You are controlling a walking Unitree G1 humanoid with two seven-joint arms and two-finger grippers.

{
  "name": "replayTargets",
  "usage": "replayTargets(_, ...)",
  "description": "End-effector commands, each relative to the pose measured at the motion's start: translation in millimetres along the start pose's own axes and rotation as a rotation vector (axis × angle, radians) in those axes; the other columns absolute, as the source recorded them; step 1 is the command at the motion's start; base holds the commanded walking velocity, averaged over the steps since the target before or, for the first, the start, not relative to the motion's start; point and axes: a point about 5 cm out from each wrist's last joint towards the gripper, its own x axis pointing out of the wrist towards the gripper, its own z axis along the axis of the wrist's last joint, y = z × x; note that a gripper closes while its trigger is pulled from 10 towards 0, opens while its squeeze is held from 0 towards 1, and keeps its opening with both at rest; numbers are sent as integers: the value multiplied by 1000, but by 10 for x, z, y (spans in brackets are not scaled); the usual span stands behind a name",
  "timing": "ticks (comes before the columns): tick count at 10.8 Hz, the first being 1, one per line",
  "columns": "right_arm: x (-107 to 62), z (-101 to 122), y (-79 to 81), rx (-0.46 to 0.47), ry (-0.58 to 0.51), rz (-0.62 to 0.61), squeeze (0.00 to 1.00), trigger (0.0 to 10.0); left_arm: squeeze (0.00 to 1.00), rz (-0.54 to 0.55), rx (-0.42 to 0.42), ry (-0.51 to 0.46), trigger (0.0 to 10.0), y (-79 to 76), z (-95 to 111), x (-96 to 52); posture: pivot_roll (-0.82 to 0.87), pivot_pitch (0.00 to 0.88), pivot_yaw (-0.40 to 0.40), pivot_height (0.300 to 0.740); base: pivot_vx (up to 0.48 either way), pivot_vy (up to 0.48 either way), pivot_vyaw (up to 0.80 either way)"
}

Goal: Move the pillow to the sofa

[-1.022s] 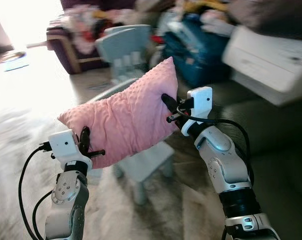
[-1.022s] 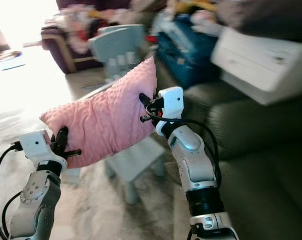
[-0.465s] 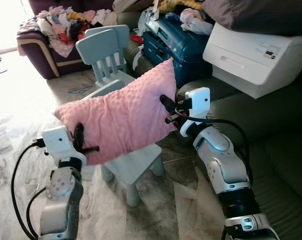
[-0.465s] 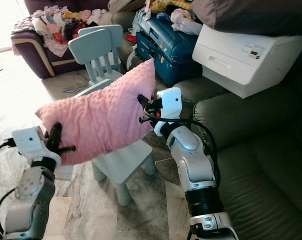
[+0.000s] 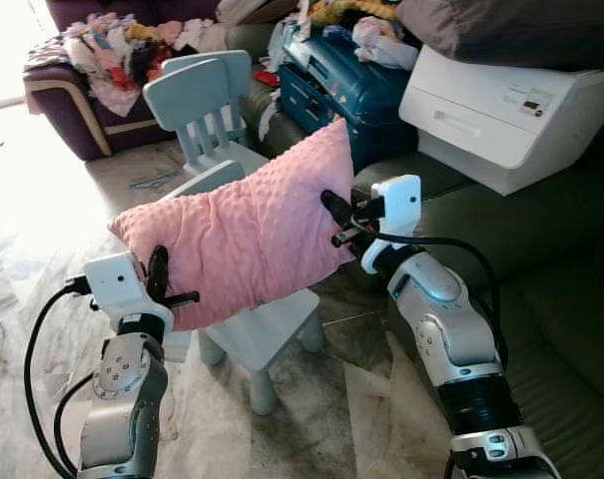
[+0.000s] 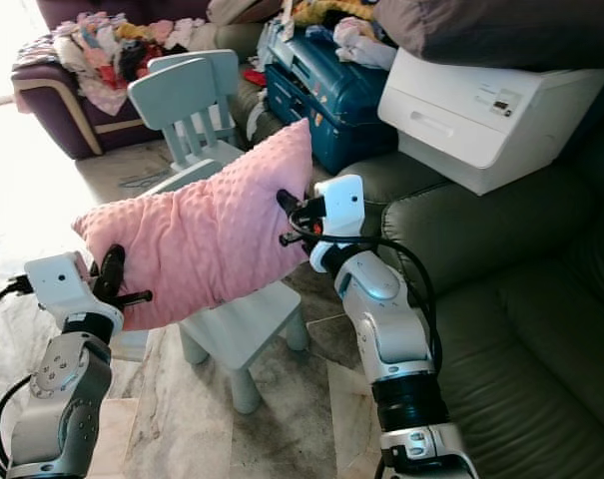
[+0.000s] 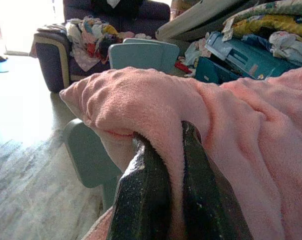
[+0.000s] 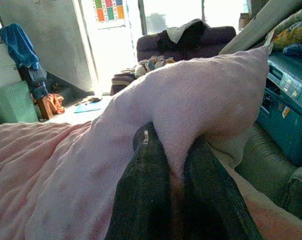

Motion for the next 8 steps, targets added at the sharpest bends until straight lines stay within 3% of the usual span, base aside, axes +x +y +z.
replayTargets(1,43,106,34,-7,-32,16,0,10000,0,4,0,-4,10000,21,17,18,-195,35,42,740,0,0,-775)
replayTargets(7,35,110,47,-4,-38,19,0,10000,0,-10,-10,-4,10000,-11,14,32,-199,38,44,740,0,0,-774)
replayTargets(8,28,119,61,-9,-49,28,0,10000,0,-14,-6,-3,10000,-15,10,28,-199,38,44,740,0,0,0)
